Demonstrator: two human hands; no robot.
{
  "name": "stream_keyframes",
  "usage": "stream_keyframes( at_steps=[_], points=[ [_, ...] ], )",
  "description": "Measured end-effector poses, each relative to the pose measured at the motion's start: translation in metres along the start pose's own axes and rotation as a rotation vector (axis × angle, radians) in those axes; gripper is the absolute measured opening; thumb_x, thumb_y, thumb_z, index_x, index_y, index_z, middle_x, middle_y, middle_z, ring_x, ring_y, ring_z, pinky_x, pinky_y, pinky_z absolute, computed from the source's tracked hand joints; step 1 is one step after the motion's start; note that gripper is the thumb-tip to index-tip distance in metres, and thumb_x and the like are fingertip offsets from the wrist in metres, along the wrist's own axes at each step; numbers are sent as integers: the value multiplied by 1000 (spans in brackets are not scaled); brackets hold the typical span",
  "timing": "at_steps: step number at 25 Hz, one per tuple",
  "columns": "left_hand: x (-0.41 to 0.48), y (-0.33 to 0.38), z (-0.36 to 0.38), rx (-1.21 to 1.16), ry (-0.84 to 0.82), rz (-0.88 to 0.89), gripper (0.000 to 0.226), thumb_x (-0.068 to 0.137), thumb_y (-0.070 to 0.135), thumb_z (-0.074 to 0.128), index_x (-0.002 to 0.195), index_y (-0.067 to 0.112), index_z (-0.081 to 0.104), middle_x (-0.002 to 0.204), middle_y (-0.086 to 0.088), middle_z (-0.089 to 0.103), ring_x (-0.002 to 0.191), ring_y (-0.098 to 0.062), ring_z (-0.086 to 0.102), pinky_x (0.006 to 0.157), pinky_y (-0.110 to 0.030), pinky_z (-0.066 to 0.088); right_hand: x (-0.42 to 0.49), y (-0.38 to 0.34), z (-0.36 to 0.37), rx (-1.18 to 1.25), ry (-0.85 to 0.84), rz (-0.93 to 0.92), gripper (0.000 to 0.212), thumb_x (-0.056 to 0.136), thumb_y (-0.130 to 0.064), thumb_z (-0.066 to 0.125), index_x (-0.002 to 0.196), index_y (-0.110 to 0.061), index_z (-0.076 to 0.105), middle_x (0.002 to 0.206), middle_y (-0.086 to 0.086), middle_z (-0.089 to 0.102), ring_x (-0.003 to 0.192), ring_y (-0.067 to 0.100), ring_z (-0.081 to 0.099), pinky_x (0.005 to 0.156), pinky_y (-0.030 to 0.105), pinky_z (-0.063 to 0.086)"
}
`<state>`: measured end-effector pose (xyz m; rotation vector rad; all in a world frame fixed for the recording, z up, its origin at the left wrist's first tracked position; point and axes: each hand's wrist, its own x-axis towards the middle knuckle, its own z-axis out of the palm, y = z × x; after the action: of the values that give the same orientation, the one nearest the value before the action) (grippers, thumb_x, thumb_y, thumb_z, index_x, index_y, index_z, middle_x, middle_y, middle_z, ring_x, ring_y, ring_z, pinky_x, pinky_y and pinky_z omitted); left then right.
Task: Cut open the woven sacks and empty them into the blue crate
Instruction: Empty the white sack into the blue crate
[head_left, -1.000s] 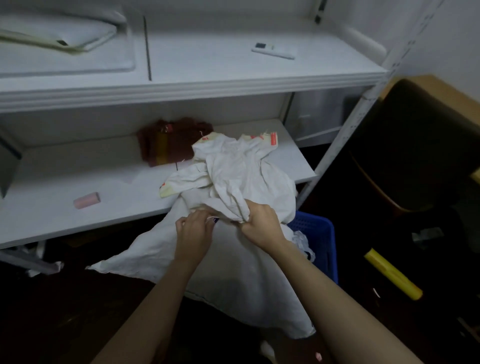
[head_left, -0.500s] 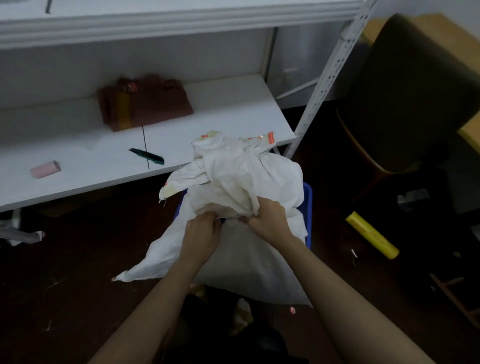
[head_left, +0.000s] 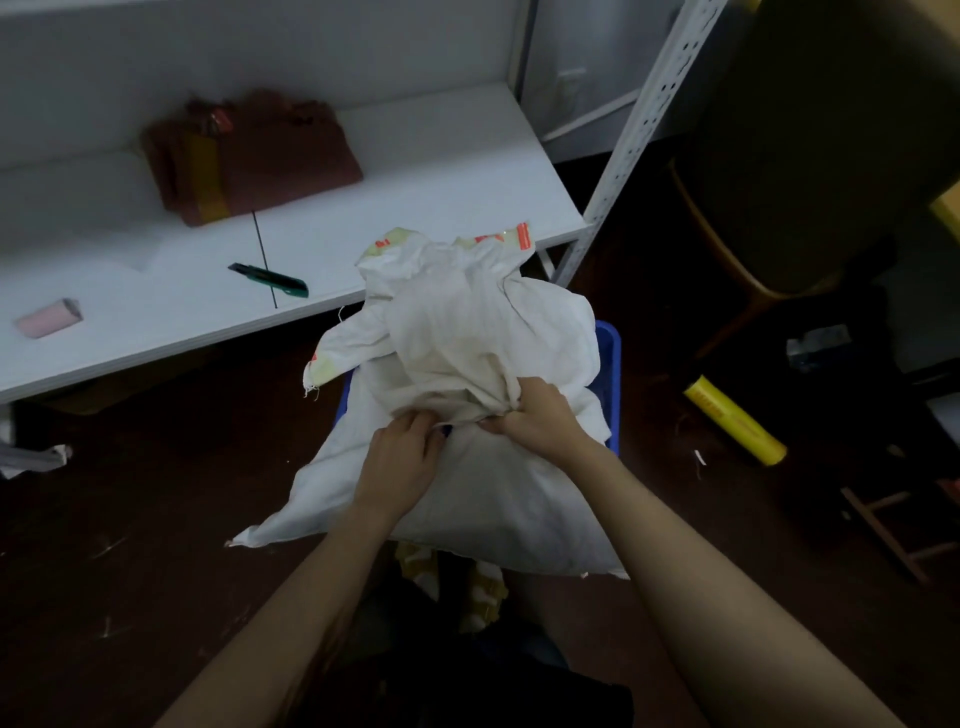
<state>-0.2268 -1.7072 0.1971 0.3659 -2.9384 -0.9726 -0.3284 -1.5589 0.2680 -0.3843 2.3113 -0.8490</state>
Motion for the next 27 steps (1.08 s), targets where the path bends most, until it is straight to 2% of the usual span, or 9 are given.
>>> stream_keyframes(
  at_steps=[4, 7, 9, 12, 15, 21, 23, 25, 27],
  points=[
    [7, 10, -28, -12, 49, -2, 65, 82, 57, 20, 99, 7, 59, 91, -13, 66, 78, -31, 62, 70, -34, 42, -9, -23, -31, 26, 55, -53, 29, 77, -20, 73, 60, -18, 49, 66, -2, 55, 73, 19, 52, 62, 29, 36],
    [6, 25, -41, -21, 67, 12, 71, 81, 61, 18, 100, 7, 60, 91, -15, 68, 82, -33, 63, 67, -32, 40, -28, -35, -43, 2, 63, -81, 20, 77, -22, 74, 70, -17, 56, 77, 1, 60, 78, 18, 53, 61, 29, 38],
    [-1, 40, -48, 50, 46, 30, 63, 89, 54, 21, 101, 6, 59, 91, -20, 68, 86, -38, 62, 67, -35, 39, -42, -36, -48, 8, 69, -103, 19, 76, -25, 74, 80, -12, 60, 86, 6, 64, 85, 22, 57, 69, 32, 42],
    [-20, 59, -51, 118, 65, -23, 41, 100, 37, 32, 115, 10, 59, 100, -26, 67, 95, -44, 60, 75, -41, 42, -62, -30, -53, 13, 95, -109, 40, 72, -31, 77, 96, -3, 61, 98, 11, 65, 91, 26, 58, 74, 34, 44],
    [-52, 79, -43, 166, 111, -43, 40, 100, 36, 32, 119, 13, 58, 98, -26, 67, 95, -44, 59, 74, -42, 42, -92, -19, -56, 73, 50, -131, 30, 73, -22, 77, 91, -3, 63, 94, 10, 66, 89, 24, 59, 77, 34, 46],
    [-93, 97, -32, 191, 220, -135, 42, 100, 37, 32, 102, 5, 59, 85, -26, 66, 85, -44, 60, 63, -36, 32, -109, -15, -54, 153, -18, -197, 27, 69, -15, 79, 90, -2, 68, 91, 11, 70, 91, 25, 65, 84, 37, 51],
    [-93, 93, -25, 187, 152, -168, 44, 100, 40, 30, 102, 7, 59, 87, -25, 66, 86, -44, 59, 63, -36, 32, -99, -5, -49, 186, -43, -137, 31, 66, -18, 80, 90, -2, 66, 94, 11, 69, 92, 25, 65, 84, 38, 53],
    [-89, 84, -12, 167, 35, -220, 45, 100, 42, 27, 103, 9, 57, 91, -24, 65, 89, -43, 58, 65, -38, 35, -85, 14, -38, 169, -42, -45, 33, 70, -20, 80, 90, -4, 60, 94, 7, 63, 92, 23, 60, 77, 33, 49],
    [-87, 73, 5, 170, -130, -246, 45, 100, 44, 25, 100, 11, 56, 95, -22, 64, 91, -41, 58, 71, -40, 40, -74, 41, -22, 87, -55, 51, 44, 74, -25, 78, 105, -4, 55, 101, 6, 55, 97, 23, 54, 79, 31, 42]
  ],
)
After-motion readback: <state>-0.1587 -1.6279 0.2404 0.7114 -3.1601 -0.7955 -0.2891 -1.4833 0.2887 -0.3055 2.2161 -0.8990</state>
